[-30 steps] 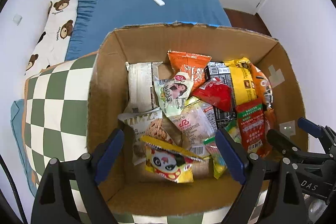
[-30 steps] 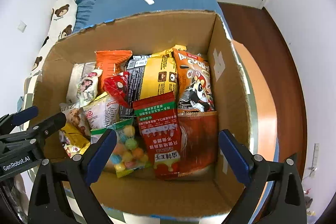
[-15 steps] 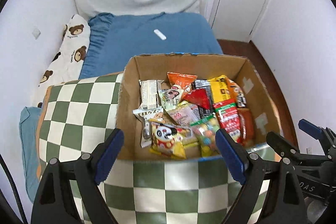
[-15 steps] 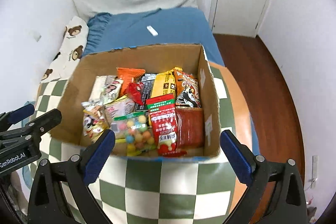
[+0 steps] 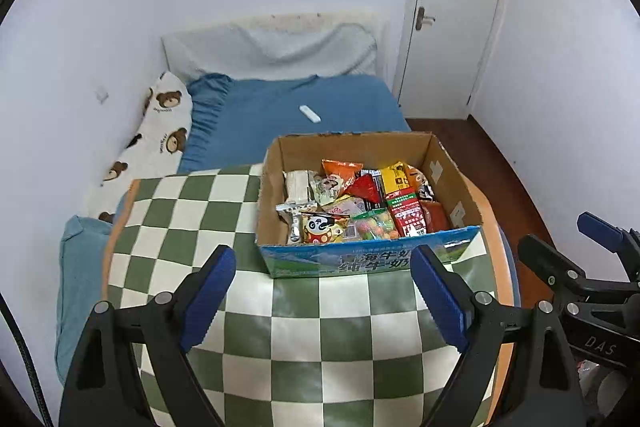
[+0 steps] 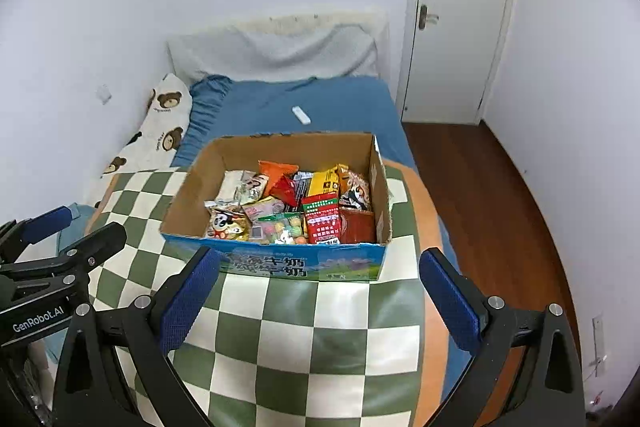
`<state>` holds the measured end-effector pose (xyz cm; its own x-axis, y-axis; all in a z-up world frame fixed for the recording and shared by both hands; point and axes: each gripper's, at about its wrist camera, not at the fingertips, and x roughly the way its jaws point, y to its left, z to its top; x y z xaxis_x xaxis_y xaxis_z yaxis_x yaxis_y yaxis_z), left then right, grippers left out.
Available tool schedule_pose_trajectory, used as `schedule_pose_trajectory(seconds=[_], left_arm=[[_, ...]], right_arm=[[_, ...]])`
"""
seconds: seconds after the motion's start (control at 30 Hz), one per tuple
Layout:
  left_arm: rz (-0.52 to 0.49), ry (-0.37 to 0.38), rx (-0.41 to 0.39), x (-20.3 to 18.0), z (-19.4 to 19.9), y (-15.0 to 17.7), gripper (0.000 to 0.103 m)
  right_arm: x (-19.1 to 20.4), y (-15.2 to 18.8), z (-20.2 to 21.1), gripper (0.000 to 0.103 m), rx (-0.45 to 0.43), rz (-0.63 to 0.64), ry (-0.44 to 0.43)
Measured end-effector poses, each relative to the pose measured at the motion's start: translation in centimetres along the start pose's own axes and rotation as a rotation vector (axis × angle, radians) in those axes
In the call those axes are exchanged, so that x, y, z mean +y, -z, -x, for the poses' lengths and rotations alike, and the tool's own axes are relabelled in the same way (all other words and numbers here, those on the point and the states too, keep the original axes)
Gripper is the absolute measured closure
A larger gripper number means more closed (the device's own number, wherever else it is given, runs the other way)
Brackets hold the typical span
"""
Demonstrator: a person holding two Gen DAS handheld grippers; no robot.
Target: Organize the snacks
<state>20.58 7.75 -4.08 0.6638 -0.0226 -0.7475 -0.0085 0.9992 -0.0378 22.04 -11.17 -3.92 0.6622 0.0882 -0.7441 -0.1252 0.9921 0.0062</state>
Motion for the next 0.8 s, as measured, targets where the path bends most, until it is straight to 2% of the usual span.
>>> schedule_pose_trajectory(seconds=[0.17,0.4,0.5,0.53,0.8], left_arm=[[0.002,-0.002,-0.046,0.1,3.3,1.1,0.014],[0.019,-0.018,-0.079,0.4,5.8,2.1,0.014],[0.023,-0.022,-0.088,0.5,6.1,2.1,0.007],[0.024,-0.026,-0.092,0.5,6.0,2.1,0.001],[0.034,-0.06,-0.074,0.9,3.1,1.5,0.0]], right_arm=[[0.6,1.2,4.6,0.001,-0.058,0.01,-0.003],[0.7,1.9,8.1,0.0,-0.104,0.006,-0.005],[0.8,2.1,8.6,0.0,-0.111,0.004,-0.006],[0.8,2.0,8.5,0.0,-0.111,0.004,-0.006],[0.1,1.6,5.9,0.0,-0.094,-0.013,0.013]])
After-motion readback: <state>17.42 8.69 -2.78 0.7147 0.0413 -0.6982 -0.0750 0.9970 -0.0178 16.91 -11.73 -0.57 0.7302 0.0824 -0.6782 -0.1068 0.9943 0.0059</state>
